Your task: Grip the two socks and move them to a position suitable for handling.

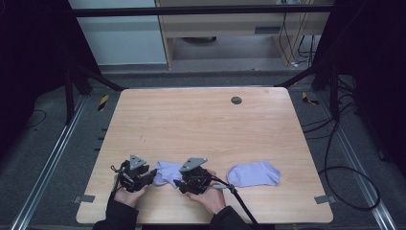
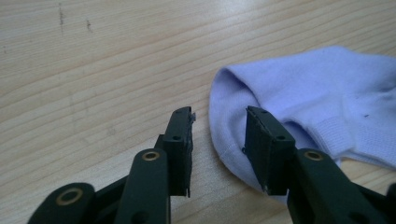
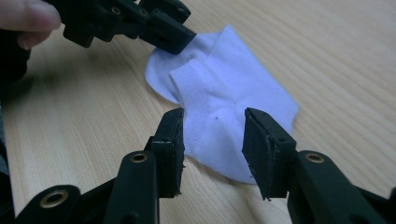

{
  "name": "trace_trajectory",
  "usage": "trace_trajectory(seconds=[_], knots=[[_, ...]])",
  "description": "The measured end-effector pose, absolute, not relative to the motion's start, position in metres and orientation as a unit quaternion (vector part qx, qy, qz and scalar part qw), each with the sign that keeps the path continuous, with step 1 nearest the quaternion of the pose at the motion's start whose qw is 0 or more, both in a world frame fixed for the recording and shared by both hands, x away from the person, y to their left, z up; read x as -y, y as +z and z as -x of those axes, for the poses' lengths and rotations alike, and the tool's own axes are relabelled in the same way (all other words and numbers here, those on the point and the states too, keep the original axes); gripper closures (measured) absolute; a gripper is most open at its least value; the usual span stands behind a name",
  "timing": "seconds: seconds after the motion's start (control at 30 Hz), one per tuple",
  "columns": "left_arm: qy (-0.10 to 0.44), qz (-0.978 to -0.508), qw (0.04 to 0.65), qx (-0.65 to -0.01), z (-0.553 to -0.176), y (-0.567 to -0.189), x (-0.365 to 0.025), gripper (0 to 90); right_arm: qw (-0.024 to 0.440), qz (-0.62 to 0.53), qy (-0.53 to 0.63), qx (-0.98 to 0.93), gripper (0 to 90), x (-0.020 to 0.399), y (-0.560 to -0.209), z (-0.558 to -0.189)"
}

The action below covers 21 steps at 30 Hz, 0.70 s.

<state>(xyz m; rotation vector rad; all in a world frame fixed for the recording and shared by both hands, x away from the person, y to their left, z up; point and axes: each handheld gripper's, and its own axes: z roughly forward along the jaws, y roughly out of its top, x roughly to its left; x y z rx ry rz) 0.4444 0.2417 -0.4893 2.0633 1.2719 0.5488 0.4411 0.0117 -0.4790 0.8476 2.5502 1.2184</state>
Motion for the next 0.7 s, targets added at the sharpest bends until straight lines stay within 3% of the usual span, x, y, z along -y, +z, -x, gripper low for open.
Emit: trace_trajectory(seconds=[0.33, 0.6, 0.7], knots=[[0.195, -0.788, 0.317, -0.49, -0.447, -0.492, -0.241, 75.0, 0.092, -0.282, 0.382, -0.875, 65.0, -0.028, -0.496, -0.442], [0.19, -0.791, 0.315, -0.489, -0.447, -0.492, -0.238, 84.8, 0.076, -0.28, 0.38, -0.878, 84.5, -0.03, -0.497, -0.443], [0.189, -0.792, 0.315, -0.488, -0.448, -0.492, -0.238, 86.1, 0.07, -0.283, 0.38, -0.878, 86.6, -0.029, -0.496, -0.443]])
